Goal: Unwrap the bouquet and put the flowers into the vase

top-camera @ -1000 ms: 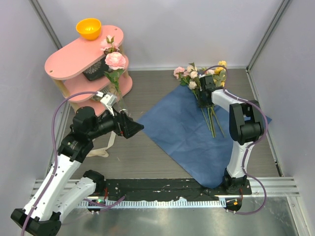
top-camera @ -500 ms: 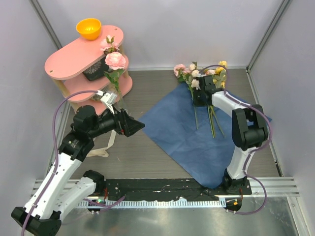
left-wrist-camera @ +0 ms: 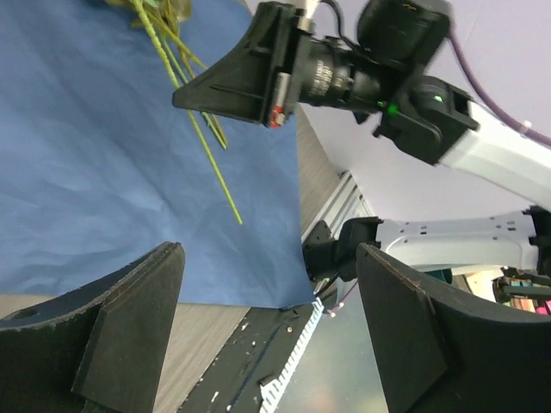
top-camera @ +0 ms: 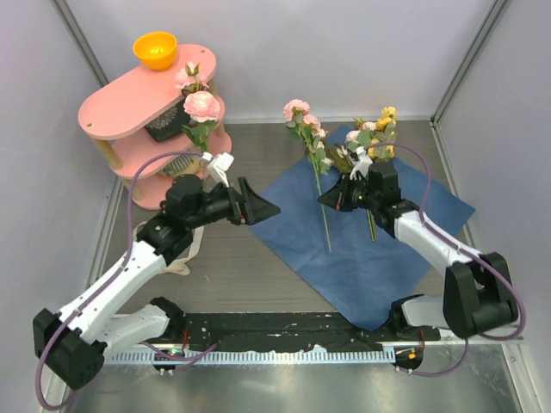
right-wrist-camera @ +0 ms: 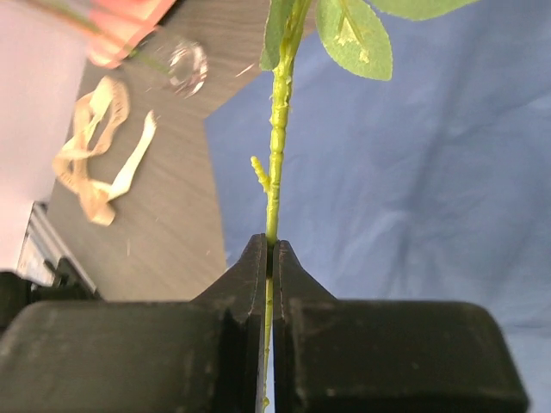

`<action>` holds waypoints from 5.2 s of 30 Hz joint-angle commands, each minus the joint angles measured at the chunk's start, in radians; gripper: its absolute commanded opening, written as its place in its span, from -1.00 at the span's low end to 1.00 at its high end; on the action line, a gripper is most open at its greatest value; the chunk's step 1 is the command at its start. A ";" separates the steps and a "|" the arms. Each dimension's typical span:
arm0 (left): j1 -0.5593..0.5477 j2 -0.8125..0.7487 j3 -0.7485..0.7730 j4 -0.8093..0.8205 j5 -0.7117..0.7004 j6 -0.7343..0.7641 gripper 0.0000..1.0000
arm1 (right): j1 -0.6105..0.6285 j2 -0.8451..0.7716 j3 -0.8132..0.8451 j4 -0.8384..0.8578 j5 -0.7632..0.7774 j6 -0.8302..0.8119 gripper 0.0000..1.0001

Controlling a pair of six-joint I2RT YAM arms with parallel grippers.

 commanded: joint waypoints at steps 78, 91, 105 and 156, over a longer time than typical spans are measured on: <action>-0.239 0.322 0.440 0.155 -0.356 0.306 -1.00 | 0.274 -0.707 -0.176 -0.101 0.414 -0.067 0.49; -0.231 0.090 0.436 0.192 -0.879 0.993 -1.00 | 0.274 -0.676 -0.162 -0.123 0.500 -0.038 0.57; 0.105 0.121 0.425 0.451 -0.861 0.840 -1.00 | 0.274 -0.675 -0.142 -0.150 0.506 -0.046 0.58; 0.122 -0.112 0.132 0.251 -1.053 0.616 0.90 | 0.274 -0.529 -0.123 -0.124 0.477 -0.035 0.58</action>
